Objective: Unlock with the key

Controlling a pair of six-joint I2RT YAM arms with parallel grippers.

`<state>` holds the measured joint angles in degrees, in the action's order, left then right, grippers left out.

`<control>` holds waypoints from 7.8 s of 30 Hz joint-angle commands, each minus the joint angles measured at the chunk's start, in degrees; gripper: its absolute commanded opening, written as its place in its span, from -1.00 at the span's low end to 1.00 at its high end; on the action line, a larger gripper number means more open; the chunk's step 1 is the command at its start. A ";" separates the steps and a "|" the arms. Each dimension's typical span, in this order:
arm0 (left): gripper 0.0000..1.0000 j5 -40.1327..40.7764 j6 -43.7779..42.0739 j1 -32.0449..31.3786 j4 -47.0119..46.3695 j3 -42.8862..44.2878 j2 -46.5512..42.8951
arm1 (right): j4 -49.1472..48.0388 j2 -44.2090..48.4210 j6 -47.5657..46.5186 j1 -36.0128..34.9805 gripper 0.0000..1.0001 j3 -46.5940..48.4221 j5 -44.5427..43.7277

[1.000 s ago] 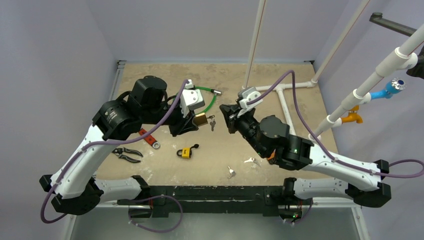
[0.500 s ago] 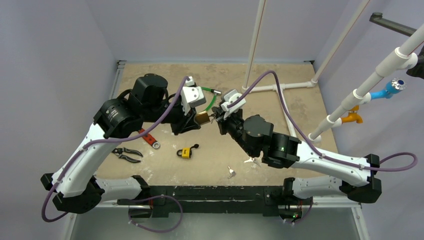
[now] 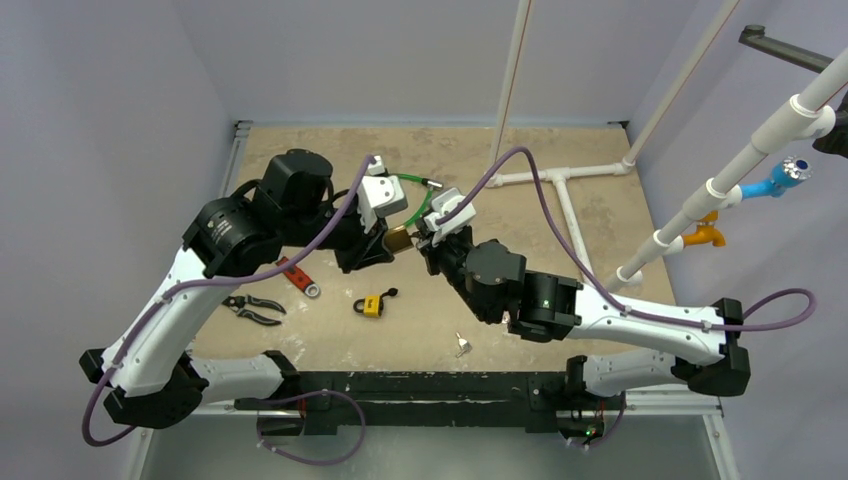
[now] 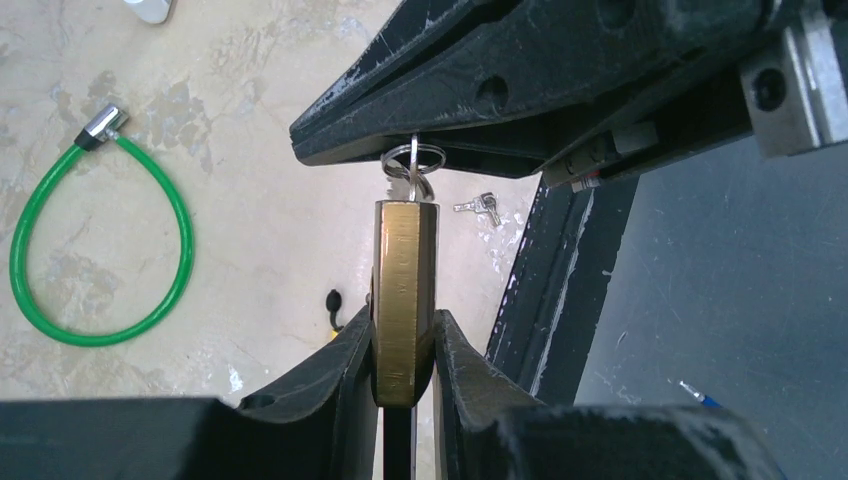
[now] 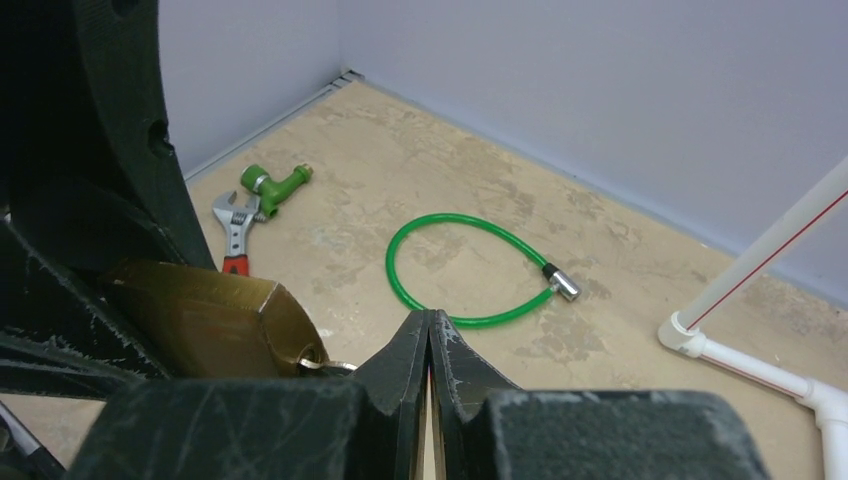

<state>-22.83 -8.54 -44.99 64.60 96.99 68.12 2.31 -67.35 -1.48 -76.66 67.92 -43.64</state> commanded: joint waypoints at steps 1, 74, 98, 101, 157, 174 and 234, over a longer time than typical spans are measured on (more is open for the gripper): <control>-1.00 -0.98 0.43 -0.16 -9.86 3.62 0.41 | -6.35 -1.87 -0.14 -4.59 -0.97 2.13 4.84; -1.00 -16.96 -21.00 -0.19 9.28 8.48 -4.04 | 11.91 8.58 6.38 6.32 -0.88 8.91 52.66; -1.00 -16.63 -21.26 -0.26 8.36 8.27 -5.12 | 10.28 10.05 6.84 7.63 -0.72 6.43 51.34; -1.00 -16.63 -21.25 -0.22 8.31 8.15 -5.14 | 9.14 8.98 6.93 7.67 -0.76 6.95 52.21; -1.00 16.87 -63.73 -21.72 -26.97 -20.91 -22.58 | -9.72 2.92 41.55 18.17 -1.00 -5.89 61.33; -1.00 15.93 -43.17 -24.09 -13.38 -14.07 -21.11 | 5.12 12.15 10.37 20.19 0.03 -1.15 52.97; -1.00 -4.59 -21.19 -11.28 3.19 6.37 -6.48 | 11.60 9.16 -3.18 14.17 -1.00 6.36 69.56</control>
<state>-26.00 -29.32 -56.58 72.88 100.18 62.43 12.95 -58.48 -5.17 -62.26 72.01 30.24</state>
